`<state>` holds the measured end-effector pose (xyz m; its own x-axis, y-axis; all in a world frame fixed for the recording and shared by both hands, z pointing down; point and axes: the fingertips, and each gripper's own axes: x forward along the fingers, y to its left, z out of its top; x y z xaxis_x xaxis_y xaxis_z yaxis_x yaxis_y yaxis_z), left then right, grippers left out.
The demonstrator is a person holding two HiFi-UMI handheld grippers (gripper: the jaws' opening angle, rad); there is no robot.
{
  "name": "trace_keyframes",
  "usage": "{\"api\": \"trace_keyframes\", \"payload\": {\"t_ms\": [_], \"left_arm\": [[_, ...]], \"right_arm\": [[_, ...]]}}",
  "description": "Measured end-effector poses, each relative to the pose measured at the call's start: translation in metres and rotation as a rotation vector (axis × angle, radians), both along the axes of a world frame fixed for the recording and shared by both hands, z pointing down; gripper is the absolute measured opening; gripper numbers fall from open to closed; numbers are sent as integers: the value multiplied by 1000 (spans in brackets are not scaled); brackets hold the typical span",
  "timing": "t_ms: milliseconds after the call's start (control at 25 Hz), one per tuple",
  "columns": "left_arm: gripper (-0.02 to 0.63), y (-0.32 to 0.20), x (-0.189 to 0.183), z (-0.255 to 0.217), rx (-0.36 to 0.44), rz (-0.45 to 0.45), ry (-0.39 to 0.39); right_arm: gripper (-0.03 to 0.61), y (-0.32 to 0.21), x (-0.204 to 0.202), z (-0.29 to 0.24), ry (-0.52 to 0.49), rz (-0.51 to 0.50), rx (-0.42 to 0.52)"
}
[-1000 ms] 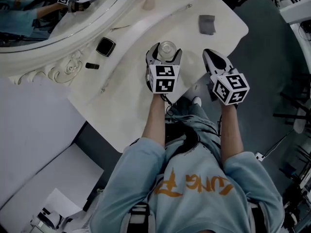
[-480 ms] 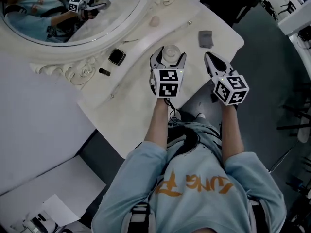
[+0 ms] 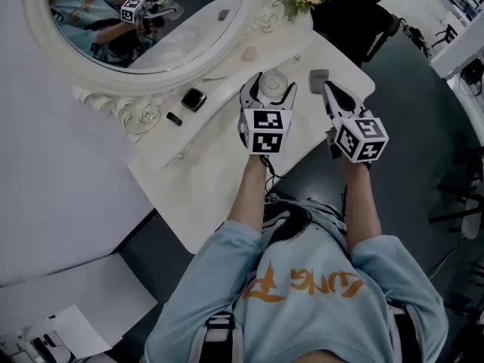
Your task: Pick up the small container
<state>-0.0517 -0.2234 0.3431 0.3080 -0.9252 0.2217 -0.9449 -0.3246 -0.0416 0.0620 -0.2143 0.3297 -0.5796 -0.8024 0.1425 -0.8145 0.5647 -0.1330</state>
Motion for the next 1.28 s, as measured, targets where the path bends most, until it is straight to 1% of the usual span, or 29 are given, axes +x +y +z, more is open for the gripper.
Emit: {"api": "trace_keyframes", "payload": {"t_ms": [200,360,520,720,1280], "left_arm": [[330,2,1,-20,40,-8,20],[330,4,1,-28,57,-18,15],[330,6,-3,-33,69,-29,9],[330,6,-10,-39,87,-42,0],[330,4,-17,-36,83,-50,1]], "right_arm": [[29,0,4,-14,7,-2,29],[29,0,4,-21,16,-14,45],[29,0,2,-31,-3,-18,66],[29,-4,-5,-34,9,-27,82],[29,-7,-17,-33,33,-50,88]]}}
